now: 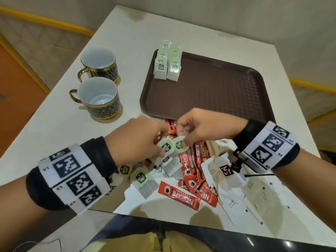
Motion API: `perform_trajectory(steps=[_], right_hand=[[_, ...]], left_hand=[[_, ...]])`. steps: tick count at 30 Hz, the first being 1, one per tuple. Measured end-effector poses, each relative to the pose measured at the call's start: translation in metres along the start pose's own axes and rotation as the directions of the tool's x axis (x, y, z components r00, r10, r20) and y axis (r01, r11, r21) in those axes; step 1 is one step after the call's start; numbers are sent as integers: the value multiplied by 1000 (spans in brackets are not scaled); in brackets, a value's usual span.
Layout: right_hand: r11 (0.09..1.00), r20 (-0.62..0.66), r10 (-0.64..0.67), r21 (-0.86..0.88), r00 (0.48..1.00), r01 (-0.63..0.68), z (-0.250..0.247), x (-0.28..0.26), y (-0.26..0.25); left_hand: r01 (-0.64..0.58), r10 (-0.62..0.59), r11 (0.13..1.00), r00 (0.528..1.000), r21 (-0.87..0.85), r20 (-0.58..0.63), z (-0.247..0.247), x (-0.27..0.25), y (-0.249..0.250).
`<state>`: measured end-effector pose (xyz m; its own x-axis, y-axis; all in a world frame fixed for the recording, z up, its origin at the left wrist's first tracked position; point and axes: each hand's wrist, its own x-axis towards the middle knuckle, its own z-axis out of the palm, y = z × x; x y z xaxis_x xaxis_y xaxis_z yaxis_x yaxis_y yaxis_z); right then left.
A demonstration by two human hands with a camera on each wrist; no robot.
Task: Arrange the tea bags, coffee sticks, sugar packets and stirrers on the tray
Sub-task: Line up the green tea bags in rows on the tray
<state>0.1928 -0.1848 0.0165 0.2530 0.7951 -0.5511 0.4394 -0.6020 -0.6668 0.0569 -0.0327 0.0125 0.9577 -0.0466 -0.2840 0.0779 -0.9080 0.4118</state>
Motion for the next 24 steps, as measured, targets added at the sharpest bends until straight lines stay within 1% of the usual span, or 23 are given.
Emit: perform_trajectory(steps=[2, 4, 6, 8, 9, 11, 13, 14, 17, 19, 22, 24], right_hand=[[997, -97, -1, 75, 995, 8, -18, -3, 1], [991, -218, 6, 130, 976, 23, -38, -3, 2], [990, -363, 16, 135, 931, 35, -60, 3, 3], [992, -495, 30, 125, 868, 37, -81, 17, 7], [992, -537, 36, 124, 843, 36, -90, 27, 9], [992, -589, 40, 122, 807, 40, -106, 49, 15], [989, -617, 57, 143, 785, 40, -118, 73, 21], [988, -611, 68, 153, 788, 33, -122, 84, 23], [988, -537, 89, 156, 839, -6, -129, 113, 28], [990, -523, 92, 138, 848, -22, -130, 128, 31], [991, -560, 115, 121, 820, -56, -132, 145, 34], [992, -603, 121, 103, 789, -74, -133, 153, 34]], left_hand=[[22, -27, 997, 998, -78, -55, -17, 5, -2], [40, -51, 996, 989, -80, -142, -37, 15, -6], [66, -78, 996, 963, -56, -256, -63, 32, -9], [120, -123, 992, 929, -29, -349, -88, 55, -14], [135, -128, 991, 916, -8, -379, -100, 68, -16], [152, -124, 988, 906, 38, -404, -117, 99, -22], [188, -147, 980, 914, 73, -378, -123, 129, -27], [205, -163, 974, 927, 92, -337, -123, 143, -29], [258, -223, 952, 954, 166, -200, -116, 179, -36], [295, -273, 935, 953, 195, -134, -109, 198, -43], [346, -338, 905, 938, 248, -73, -99, 216, -51], [354, -349, 890, 935, 289, -72, -96, 222, -54]])
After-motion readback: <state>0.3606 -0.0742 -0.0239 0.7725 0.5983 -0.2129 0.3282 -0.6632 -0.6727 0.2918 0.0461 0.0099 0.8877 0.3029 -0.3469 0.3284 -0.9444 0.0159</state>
